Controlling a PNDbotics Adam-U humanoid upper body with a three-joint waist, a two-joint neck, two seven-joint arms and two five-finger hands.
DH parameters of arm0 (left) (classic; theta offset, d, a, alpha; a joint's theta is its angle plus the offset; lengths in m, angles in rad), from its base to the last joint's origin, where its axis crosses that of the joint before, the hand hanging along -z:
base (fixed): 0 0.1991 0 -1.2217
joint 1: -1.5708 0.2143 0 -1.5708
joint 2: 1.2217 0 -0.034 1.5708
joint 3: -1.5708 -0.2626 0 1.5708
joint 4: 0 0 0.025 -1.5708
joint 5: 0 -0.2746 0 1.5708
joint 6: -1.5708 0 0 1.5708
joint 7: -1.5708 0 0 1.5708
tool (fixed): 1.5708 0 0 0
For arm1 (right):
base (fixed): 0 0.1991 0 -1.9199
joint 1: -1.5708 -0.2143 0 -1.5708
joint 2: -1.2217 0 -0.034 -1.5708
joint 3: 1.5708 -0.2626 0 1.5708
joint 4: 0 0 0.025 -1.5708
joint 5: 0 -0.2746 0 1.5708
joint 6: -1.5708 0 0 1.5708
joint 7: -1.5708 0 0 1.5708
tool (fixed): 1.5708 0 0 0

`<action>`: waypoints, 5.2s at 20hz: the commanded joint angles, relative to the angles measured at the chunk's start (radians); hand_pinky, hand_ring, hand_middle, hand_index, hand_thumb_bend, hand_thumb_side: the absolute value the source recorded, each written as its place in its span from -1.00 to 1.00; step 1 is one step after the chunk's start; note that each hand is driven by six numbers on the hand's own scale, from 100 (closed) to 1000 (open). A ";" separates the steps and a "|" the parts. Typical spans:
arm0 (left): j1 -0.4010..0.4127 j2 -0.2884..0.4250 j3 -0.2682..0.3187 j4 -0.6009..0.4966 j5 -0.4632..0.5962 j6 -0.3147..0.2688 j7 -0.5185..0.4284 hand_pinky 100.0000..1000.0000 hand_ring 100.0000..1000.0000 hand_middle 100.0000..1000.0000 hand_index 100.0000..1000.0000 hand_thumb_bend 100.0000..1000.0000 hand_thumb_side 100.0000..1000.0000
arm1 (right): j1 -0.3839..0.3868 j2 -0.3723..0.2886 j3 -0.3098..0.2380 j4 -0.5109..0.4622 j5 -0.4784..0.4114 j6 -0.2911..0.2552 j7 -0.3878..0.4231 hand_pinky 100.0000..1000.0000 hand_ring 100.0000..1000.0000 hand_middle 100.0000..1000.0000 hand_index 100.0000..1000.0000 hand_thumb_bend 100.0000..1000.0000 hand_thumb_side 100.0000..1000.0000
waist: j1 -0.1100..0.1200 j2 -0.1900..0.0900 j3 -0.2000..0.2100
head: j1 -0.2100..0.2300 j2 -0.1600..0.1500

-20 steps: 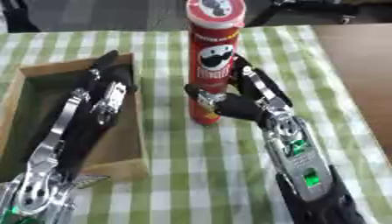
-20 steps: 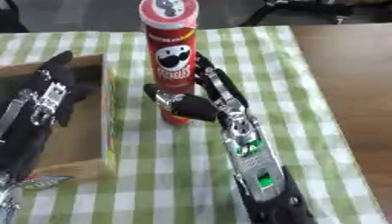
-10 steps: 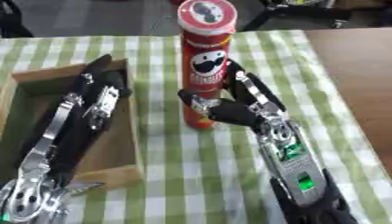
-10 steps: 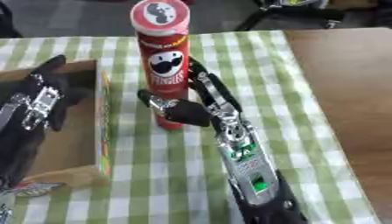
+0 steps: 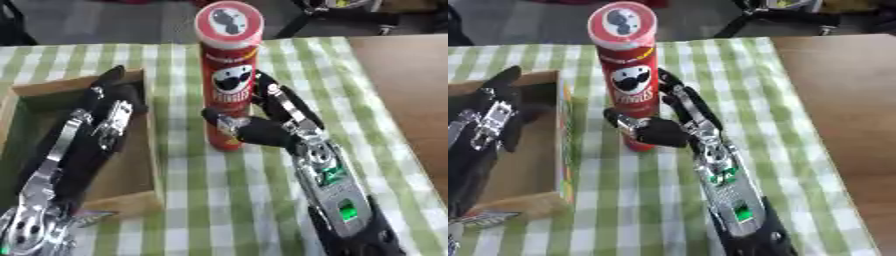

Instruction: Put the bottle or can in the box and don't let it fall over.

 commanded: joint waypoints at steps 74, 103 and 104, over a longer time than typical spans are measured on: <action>0.051 -0.009 -0.037 -0.014 0.055 0.007 -0.111 0.89 0.52 -0.77 0.77 -1.00 0.69 | -0.236 0.171 0.027 0.019 -0.006 -0.144 -0.093 0.85 0.15 0.34 0.06 -1.00 -0.75 | 0.001 -0.109 -0.007 | -0.005 0.093; 0.219 0.123 -0.128 -0.094 0.050 0.036 -0.315 0.90 0.84 -0.05 0.67 -1.00 0.77 | -0.304 0.329 0.087 0.248 -0.032 -0.174 -0.075 0.84 0.17 0.36 0.07 -1.00 -0.44 | -0.032 -0.204 0.019 | -0.025 0.149; 0.233 0.140 -0.125 -0.106 0.056 0.037 -0.318 0.90 0.86 -0.03 0.66 -1.00 0.76 | -0.307 0.332 0.086 0.263 -0.033 -0.179 -0.076 0.83 0.18 0.36 0.07 -1.00 -0.41 | -0.033 -0.207 0.026 | -0.029 0.151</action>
